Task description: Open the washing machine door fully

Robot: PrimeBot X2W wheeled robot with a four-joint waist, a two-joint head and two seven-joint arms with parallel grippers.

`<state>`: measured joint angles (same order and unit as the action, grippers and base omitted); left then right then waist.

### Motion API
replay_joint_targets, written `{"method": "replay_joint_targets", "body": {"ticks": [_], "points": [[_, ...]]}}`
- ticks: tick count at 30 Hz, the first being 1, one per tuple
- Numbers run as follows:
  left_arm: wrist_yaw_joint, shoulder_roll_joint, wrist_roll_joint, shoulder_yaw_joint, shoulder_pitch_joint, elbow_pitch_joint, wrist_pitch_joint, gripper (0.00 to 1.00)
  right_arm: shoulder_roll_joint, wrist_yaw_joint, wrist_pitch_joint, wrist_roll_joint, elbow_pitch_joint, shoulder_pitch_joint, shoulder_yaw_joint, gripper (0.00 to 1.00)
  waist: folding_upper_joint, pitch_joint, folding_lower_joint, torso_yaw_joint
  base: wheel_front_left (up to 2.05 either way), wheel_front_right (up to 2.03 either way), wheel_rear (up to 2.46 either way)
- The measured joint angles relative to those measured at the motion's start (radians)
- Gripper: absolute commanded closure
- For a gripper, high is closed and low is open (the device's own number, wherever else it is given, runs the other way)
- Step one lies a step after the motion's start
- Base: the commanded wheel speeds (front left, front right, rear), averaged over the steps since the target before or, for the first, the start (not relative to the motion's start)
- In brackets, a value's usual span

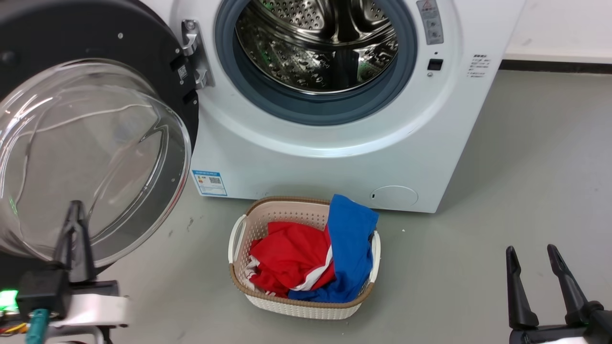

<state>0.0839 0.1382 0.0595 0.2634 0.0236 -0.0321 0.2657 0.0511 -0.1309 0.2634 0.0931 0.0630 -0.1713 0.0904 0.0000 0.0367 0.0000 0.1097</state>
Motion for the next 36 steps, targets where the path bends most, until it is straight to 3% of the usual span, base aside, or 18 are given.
{"method": "replay_joint_targets", "body": {"ticks": [22,24,25,36], "points": [[-0.033,-0.081,-0.067,-0.233,-0.126,0.043,0.0,1.0,0.0,0.0,0.0,0.006,0.014,-0.072,-0.005,0.0,0.0,-0.071,0.0,-0.075,0.0,0.0,0.0],[-0.04,-0.081,-0.073,-0.24,-0.127,0.057,0.0,0.44,0.0,0.0,0.0,0.009,0.013,-0.077,-0.006,0.0,0.0,-0.075,0.0,-0.076,0.0,0.0,0.0],[-0.041,-0.082,-0.074,-0.241,-0.127,0.061,0.0,0.0,0.0,0.0,0.0,0.01,0.012,-0.079,-0.008,0.0,0.0,-0.076,0.0,-0.077,0.0,0.0,0.0],[-0.047,-0.085,-0.101,-0.265,-0.131,0.097,0.0,0.0,0.0,0.0,0.0,0.022,0.002,-0.08,-0.014,0.0,0.0,-0.084,0.0,-0.075,0.0,0.0,0.0]]}}
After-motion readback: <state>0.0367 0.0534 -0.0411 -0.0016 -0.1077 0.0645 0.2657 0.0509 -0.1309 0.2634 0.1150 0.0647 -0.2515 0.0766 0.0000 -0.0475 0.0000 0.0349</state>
